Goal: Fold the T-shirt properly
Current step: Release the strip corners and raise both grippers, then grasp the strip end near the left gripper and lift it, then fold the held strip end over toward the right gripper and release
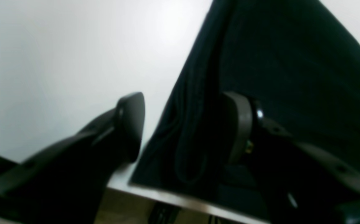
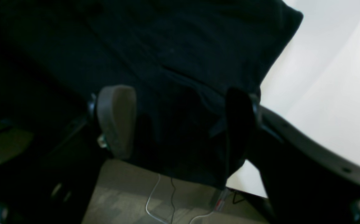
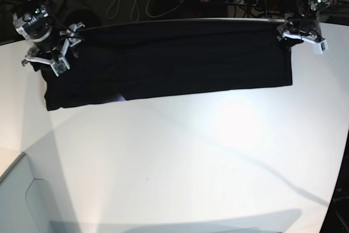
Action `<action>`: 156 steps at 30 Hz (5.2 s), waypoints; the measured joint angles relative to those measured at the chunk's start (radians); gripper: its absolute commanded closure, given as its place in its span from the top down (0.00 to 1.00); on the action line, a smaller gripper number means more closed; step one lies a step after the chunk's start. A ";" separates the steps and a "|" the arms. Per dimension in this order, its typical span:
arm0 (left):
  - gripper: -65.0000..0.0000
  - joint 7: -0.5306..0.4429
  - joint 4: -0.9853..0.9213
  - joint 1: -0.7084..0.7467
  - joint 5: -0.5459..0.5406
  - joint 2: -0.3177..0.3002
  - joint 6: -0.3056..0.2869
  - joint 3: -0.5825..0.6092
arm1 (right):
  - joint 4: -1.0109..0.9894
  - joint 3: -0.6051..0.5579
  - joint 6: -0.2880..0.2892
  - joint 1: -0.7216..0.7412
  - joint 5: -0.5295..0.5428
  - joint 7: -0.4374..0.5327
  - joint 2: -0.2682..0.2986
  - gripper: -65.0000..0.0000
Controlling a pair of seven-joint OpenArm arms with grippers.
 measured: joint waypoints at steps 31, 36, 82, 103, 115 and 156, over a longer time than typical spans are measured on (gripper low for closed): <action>0.00 0.034 0.327 0.016 0.007 0.055 0.000 -0.001 | -0.054 0.002 0.000 0.047 0.004 0.005 -0.039 0.67; 0.00 0.035 0.404 0.033 0.009 0.098 0.001 0.000 | -0.142 0.004 0.001 0.060 -0.002 0.002 -0.034 0.67; 0.00 0.026 0.422 0.041 0.023 0.120 0.016 0.691 | -0.142 0.181 0.007 0.091 0.000 0.005 -0.064 0.67; 0.00 0.024 0.352 -0.094 0.271 0.145 0.019 1.009 | -0.142 0.181 0.007 0.088 0.000 0.003 -0.064 0.67; 0.00 0.023 0.323 -0.162 0.270 0.140 0.015 1.120 | -0.141 0.181 0.007 0.086 0.000 0.000 -0.064 0.67; 0.35 0.050 0.301 -0.205 0.263 0.095 0.019 1.095 | -0.140 0.181 0.007 0.094 0.000 -0.001 -0.061 0.67</action>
